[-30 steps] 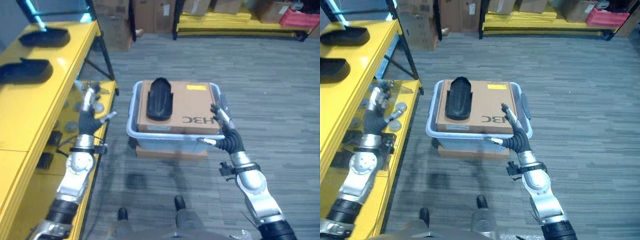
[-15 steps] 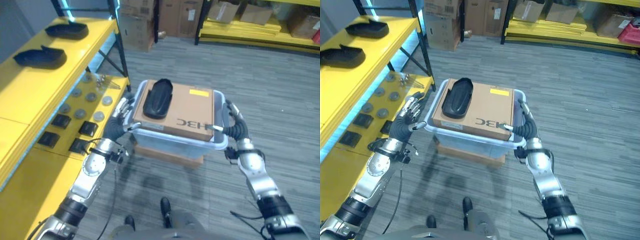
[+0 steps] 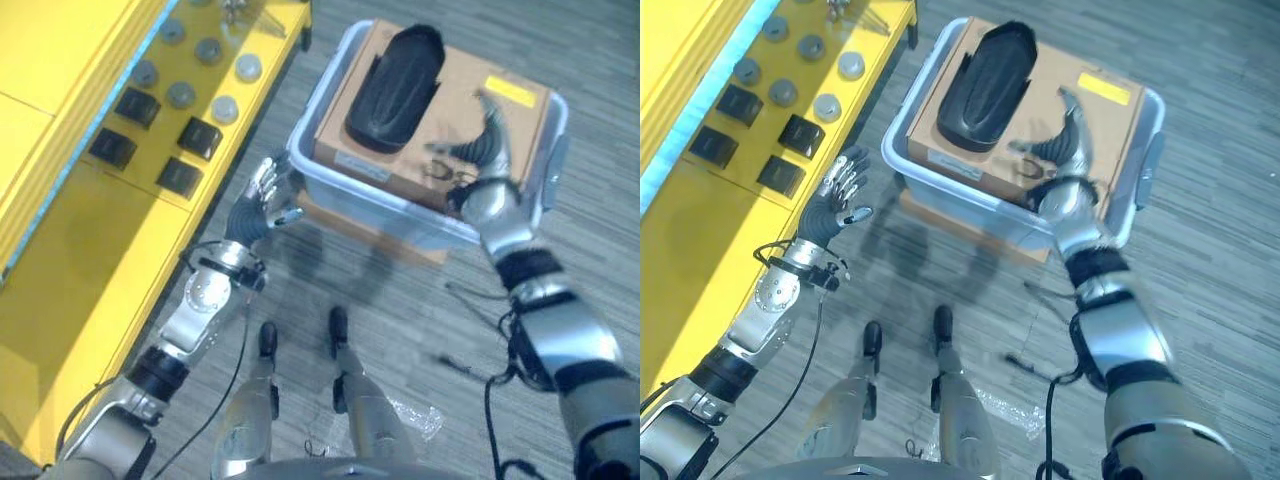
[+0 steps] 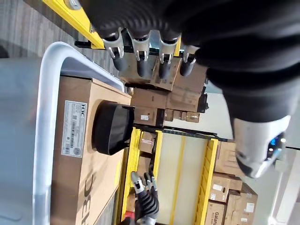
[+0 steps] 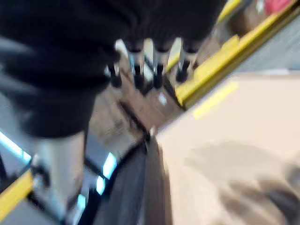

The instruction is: Move parts from the plastic box to the shelf.

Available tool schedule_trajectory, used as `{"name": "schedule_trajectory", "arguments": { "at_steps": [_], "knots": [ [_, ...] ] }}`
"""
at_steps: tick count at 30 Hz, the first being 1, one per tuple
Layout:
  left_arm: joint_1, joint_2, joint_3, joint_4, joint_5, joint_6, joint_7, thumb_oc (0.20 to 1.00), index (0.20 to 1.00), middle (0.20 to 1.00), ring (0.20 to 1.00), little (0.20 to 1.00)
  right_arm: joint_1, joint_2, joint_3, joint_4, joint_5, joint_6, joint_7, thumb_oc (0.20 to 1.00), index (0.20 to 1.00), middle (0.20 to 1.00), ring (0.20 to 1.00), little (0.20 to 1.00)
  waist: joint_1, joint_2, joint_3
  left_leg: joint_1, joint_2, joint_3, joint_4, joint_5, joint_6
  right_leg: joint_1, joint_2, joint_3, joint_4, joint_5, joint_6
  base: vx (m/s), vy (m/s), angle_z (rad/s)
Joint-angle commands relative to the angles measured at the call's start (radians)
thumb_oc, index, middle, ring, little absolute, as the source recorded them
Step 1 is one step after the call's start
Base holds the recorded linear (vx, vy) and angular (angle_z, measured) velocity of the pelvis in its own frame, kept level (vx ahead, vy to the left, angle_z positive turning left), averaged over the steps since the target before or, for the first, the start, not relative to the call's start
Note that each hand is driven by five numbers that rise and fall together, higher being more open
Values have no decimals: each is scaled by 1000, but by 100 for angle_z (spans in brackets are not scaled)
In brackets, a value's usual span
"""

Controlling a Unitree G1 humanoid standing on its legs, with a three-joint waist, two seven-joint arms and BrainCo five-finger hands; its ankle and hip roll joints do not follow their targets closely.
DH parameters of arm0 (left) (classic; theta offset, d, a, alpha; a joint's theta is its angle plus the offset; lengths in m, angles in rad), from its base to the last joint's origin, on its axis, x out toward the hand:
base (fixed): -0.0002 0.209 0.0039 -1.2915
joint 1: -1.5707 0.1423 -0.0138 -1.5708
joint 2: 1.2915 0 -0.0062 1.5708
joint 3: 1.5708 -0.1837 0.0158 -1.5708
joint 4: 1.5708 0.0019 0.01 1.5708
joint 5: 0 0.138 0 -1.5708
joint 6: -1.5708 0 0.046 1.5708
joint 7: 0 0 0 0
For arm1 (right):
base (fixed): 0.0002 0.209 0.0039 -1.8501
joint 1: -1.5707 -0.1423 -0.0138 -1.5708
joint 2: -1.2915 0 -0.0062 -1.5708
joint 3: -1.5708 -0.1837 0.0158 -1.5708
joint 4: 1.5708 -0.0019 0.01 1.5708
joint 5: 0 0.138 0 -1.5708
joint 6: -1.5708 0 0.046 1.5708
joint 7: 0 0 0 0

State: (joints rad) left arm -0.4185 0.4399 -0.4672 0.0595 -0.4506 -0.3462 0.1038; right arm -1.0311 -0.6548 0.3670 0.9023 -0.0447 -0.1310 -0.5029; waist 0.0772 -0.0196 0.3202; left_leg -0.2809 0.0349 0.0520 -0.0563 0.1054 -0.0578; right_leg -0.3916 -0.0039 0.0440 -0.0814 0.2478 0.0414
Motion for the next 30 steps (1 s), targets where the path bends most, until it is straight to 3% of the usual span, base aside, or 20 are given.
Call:
{"name": "schedule_trajectory", "arguments": {
  "at_steps": [1,11,12,24,25,26,30],
  "knots": [
    [-51,24,-49,-39,-20,-77,-17,1000,1000,1000,1000,1000,-61,-67,48,11,-8,-23,-73,1000,1000,1000,1000,1000,16,9,-49,-8,45,-18,71,-156,-41,18,-63,51,133,-251,147,34,14,0],
    [-94,27,-141,-27,-21,-68,-45,1000,1000,1000,1000,1000,-304,-175,208,325,65,-5,-36,1000,1000,1000,1000,1000,60,54,-30,-65,26,-48,51,-135,-55,-37,-70,20,128,-246,157,29,-1,13],
    [-113,25,-162,-25,-14,-65,-62,1000,1000,1000,1000,1000,-325,-205,227,386,93,1,-8,1000,1000,1000,1000,1000,77,73,-23,-87,19,-60,44,-125,-59,-54,-73,10,124,-244,161,21,-21,17],
    [-106,-14,-148,-24,-7,-68,-98,1000,1000,1000,1000,1000,-256,-221,257,463,124,14,166,1000,1000,1000,1000,1000,118,122,-9,-163,-2,-93,30,-102,-66,-130,-77,-18,127,-240,165,-3,-22,14],
    [-102,-16,-146,-25,-9,-67,-101,1000,1000,1000,1000,1000,-244,-223,250,473,128,17,177,423,423,423,423,423,120,124,-8,-170,-2,-94,29,-99,-67,-135,-79,-21,127,-239,166,-23,-17,5],
    [-101,-17,-143,-26,-7,-63,-102,1000,1000,1000,1000,1000,-231,-220,236,491,131,24,187,200,200,200,200,200,122,129,-8,-178,-3,-94,27,-95,-68,-143,-80,-27,127,-238,167,-25,-6,5],
    [-96,-20,-136,-26,-2,-59,-100,1000,1000,1000,1000,1000,-215,-217,217,513,132,39,186,200,200,200,200,200,124,131,-10,-182,-5,-93,27,-93,-67,-143,-82,-34,128,-240,167,-18,-8,11]
  ]
}}
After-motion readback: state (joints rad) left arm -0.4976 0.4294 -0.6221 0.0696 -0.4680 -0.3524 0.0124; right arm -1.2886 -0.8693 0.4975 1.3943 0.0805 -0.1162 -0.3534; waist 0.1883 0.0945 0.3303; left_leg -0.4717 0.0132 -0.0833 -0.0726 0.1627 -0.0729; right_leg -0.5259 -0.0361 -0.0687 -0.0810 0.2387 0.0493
